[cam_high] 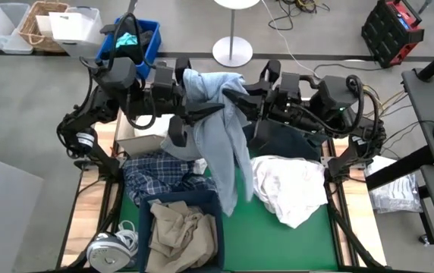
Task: Sort clothes
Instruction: Put the light blue pants into the blue laundry organizer
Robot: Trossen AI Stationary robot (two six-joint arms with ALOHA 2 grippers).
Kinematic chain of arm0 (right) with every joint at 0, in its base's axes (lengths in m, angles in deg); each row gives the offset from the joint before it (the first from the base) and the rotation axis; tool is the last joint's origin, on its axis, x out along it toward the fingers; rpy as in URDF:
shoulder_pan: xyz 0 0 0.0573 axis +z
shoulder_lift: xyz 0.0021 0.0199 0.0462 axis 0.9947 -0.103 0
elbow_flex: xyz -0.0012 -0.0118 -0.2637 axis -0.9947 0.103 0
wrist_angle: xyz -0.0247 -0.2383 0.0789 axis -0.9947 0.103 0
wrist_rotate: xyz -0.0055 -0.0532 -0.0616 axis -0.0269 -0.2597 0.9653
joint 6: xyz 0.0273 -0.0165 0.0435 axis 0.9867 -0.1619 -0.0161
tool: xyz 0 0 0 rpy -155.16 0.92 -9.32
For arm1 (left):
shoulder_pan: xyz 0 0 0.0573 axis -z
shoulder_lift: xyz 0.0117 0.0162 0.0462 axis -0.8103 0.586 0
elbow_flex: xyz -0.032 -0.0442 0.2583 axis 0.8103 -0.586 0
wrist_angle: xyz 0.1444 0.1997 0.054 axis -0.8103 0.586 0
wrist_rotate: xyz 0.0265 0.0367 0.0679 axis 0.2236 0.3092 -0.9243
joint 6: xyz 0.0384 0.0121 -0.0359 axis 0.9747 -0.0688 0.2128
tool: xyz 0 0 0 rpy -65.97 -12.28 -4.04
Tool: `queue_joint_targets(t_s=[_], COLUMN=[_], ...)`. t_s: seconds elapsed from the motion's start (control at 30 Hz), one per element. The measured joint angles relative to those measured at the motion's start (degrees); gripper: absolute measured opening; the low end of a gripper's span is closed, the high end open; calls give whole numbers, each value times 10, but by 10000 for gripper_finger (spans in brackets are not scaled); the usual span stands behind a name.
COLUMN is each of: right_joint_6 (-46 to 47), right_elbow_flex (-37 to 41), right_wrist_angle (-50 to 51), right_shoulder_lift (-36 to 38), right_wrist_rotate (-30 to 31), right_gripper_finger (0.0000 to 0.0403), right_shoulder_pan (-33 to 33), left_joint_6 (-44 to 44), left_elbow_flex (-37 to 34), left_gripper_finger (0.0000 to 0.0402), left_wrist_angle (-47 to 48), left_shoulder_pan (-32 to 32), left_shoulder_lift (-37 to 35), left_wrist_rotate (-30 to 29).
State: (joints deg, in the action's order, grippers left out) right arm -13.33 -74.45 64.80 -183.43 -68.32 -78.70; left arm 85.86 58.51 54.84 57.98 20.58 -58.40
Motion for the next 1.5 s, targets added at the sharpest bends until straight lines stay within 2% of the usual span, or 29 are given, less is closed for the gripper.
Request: queue_joint_targets(t_s=[0.1, 0.33, 0.37, 0.47, 0.53, 0.6, 0.73, 0.93, 1.17, 1.37, 1.5], right_joint_6=[-6, -12, -16, -27, -26, -28, -32, -9, -9, -3, -3], right_elbow_flex=[0, 0, 0, 0, 0, 0, 0, 0, -1, -1, -1], right_wrist_angle=[-1, -7, -7, -5, -4, -4, 0, 28, 53, 71, 106], right_shoulder_lift=[-3, -13, -14, -16, -17, -18, -18, -16, -14, -7, 6], right_wrist_rotate=[23, 30, 31, 18, 14, 17, 31, 31, 39, 46, 45], right_gripper_finger=[12, 12, 12, 12, 12, 12, 12, 13, 13, 15, 47], right_shoulder_pan=[0, 0, 0, 1, 4, 4, 5, 5, 5, 5, 5], left_joint_6=[15, 24, 26, 30, 28, 18, 23, 35, 44, 43, 65], left_elbow_flex=[-1, -1, -1, -1, -2, -1, -2, -3, -4, -4, -4], left_gripper_finger=[160, 160, 160, 160, 160, 160, 160, 148, 59, 59, 59], left_wrist_angle=[7, 22, 29, 45, 43, 45, 48, 25, 24, 21, 10], left_shoulder_pan=[0, 0, -1, -3, -2, -1, -4, -9, -9, -9, -9], left_shoulder_lift=[5, 12, 12, 12, 12, 12, 13, 16, 17, 19, 17], left_wrist_rotate=[-11, -34, -21, 74, 88, 69, -17, -23, -70, -79, -90])
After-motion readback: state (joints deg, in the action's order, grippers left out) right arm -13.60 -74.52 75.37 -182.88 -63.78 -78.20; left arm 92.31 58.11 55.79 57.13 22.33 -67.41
